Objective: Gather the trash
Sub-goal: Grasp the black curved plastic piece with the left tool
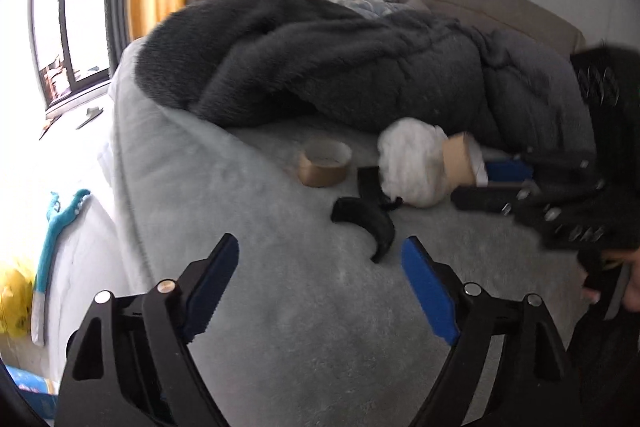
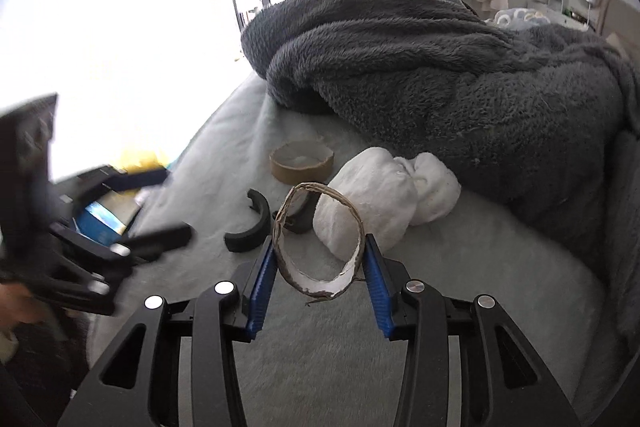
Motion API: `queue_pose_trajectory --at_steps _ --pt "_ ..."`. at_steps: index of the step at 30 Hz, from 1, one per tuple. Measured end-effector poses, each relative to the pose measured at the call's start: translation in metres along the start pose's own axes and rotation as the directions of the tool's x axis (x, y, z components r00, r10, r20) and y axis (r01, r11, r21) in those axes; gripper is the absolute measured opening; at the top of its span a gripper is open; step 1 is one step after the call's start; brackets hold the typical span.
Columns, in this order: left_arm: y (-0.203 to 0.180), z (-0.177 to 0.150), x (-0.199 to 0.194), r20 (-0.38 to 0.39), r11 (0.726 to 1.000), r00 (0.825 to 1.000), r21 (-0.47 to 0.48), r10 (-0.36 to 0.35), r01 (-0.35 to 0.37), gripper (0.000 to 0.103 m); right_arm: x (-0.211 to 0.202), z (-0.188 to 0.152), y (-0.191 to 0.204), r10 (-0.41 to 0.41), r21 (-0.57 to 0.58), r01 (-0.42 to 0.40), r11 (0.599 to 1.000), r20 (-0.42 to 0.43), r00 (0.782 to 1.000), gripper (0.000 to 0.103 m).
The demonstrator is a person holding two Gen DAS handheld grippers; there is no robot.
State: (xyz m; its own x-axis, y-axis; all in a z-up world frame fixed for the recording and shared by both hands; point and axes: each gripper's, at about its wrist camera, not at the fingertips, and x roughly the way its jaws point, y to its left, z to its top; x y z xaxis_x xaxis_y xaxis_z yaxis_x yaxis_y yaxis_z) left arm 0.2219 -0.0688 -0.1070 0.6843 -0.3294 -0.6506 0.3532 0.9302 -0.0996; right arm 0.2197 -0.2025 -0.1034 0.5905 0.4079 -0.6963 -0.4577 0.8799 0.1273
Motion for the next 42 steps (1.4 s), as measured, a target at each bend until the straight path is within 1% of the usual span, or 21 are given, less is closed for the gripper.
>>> queue_pose_trajectory --at_steps 2,7,11,16,22,31,36,40,42 --pt "-0.006 0.001 0.008 -0.020 1.000 1.000 0.027 0.010 -0.010 0.085 -0.005 -0.001 -0.005 0.015 0.020 -0.015 1.000 0.013 1.000 0.043" --pt "-0.017 0.004 0.023 -0.028 0.997 0.999 0.071 -0.022 0.024 0.085 -0.012 0.001 -0.014 0.033 0.045 -0.034 0.998 0.036 0.999 0.043" --pt "-0.021 0.007 0.037 -0.061 0.993 0.998 0.109 -0.027 0.033 0.078 -0.014 -0.001 -0.016 0.031 0.039 -0.032 0.999 0.033 0.999 0.043" --pt "-0.018 0.011 0.046 -0.070 0.994 0.997 0.099 -0.042 0.049 0.077 -0.019 -0.003 -0.023 0.029 0.043 -0.031 0.999 0.033 0.999 0.043" --pt "-0.015 0.017 0.052 -0.062 0.993 0.996 0.091 -0.063 0.068 0.072 -0.017 -0.008 -0.028 0.027 0.051 -0.029 0.998 0.026 0.999 0.043" --pt "-0.020 0.022 0.064 -0.060 0.991 0.996 0.108 -0.069 0.075 0.064 -0.014 -0.011 -0.031 0.024 0.057 -0.025 0.998 0.013 1.000 0.043" --pt "-0.017 0.025 0.068 -0.063 0.991 0.993 0.091 -0.097 0.103 0.056 -0.011 -0.011 -0.029 0.021 0.052 -0.021 0.998 0.004 1.000 0.043" --pt "-0.017 0.025 0.071 -0.072 0.991 0.993 0.087 -0.097 0.103 0.049 -0.008 -0.010 -0.028 0.017 0.052 -0.017 0.998 -0.002 1.000 0.043" --pt "-0.017 0.026 0.071 -0.073 0.991 0.993 0.084 -0.094 0.100 0.044 -0.006 -0.008 -0.026 0.017 0.049 -0.017 0.999 0.000 1.000 0.043"
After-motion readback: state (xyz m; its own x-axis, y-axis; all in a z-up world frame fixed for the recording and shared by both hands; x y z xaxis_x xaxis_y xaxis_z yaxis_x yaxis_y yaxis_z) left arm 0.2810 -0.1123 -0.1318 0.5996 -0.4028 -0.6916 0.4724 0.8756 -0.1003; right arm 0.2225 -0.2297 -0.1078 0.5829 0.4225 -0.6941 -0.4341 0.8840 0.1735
